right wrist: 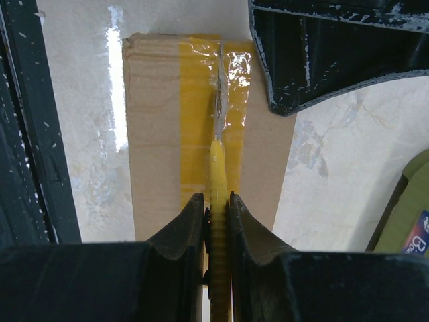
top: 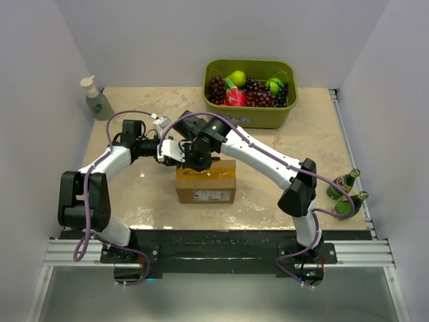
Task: Unpack the express box
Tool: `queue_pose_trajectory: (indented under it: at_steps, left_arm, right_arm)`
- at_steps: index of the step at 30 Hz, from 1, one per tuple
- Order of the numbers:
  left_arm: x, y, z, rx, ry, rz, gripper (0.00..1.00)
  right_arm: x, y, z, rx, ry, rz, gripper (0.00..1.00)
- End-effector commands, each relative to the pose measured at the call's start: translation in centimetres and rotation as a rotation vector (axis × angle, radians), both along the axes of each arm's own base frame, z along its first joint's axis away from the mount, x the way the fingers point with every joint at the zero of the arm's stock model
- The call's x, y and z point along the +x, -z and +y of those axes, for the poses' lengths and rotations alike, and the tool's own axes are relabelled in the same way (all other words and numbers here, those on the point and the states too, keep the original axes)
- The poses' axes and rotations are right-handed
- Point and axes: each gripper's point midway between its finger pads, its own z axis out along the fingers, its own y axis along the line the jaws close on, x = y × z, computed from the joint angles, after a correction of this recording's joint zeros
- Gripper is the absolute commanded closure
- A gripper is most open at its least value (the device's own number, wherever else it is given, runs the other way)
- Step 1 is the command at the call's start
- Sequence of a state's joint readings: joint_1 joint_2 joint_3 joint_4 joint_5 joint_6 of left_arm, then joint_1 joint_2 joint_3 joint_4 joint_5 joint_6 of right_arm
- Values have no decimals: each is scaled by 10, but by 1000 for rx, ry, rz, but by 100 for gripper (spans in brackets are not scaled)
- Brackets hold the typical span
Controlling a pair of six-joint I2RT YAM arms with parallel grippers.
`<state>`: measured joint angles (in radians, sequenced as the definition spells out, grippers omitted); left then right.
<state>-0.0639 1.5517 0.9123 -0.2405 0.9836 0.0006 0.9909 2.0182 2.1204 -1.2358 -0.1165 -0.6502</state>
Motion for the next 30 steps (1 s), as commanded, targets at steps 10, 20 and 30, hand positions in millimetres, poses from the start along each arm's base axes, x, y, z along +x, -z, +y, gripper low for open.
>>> queue_pose_trajectory:
  at_steps: [10, 20, 30]
  left_arm:
    - [-1, 26, 11, 123, -30, 6, 12]
    - [5, 30, 18, 170, -69, -15, 12]
    - [3, 32, 18, 177, -74, -13, 12]
  right_arm:
    - [-3, 17, -30, -180, -71, 33, 100]
    - [-17, 16, -50, -178, 2, 98, 100]
    - [-14, 10, -70, -179, 27, 95, 100]
